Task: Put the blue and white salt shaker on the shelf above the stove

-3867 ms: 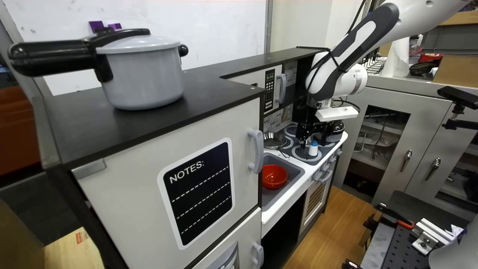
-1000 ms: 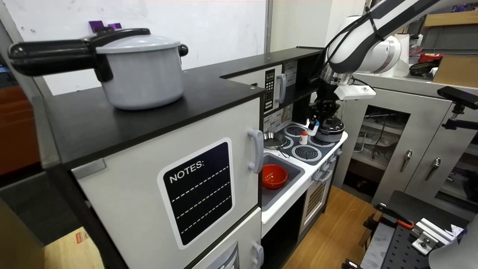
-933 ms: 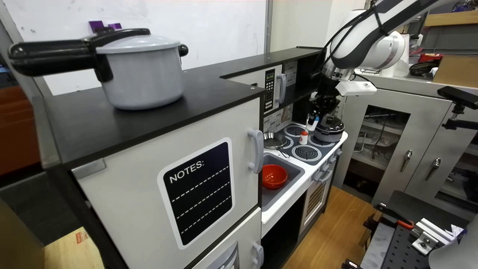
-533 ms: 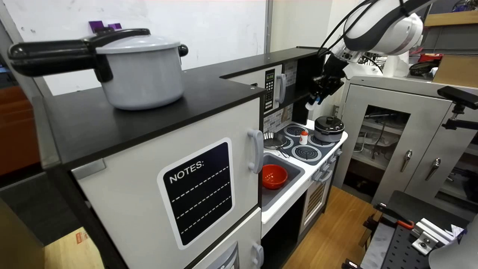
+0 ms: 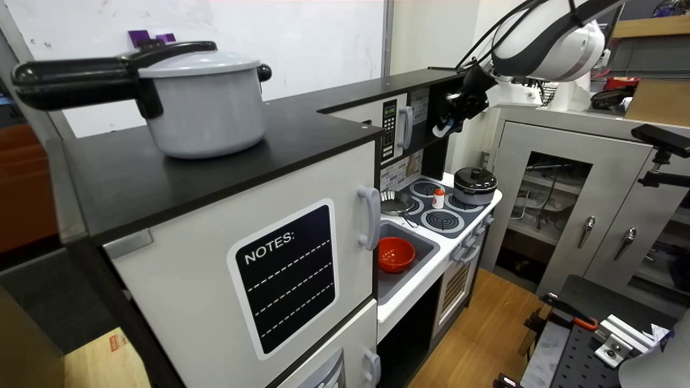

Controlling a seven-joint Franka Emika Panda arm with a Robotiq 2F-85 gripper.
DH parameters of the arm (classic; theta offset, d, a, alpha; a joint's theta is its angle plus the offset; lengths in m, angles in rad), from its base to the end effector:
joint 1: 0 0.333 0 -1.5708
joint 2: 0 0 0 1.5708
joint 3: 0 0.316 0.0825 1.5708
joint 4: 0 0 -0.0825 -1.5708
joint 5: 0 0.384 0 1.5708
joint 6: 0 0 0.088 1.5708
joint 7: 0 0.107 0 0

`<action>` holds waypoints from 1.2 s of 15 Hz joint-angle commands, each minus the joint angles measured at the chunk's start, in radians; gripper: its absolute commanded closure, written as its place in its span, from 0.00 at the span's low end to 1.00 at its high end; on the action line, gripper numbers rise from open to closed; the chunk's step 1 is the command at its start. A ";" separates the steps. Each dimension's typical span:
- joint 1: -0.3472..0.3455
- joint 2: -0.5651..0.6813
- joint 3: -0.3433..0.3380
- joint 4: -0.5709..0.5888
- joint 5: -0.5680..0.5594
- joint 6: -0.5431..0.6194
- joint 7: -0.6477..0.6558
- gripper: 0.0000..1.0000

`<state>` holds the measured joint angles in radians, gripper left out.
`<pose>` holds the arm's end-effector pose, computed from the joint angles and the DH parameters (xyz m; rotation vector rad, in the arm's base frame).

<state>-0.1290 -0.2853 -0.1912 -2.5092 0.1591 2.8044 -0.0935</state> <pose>0.4504 -0.1600 0.4470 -2.9293 0.5478 -0.9027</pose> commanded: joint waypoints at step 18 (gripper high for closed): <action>0.198 0.157 -0.108 0.075 0.290 0.052 -0.183 0.91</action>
<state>0.0199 -0.2041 -0.2620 -2.4761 0.3685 2.8716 -0.1966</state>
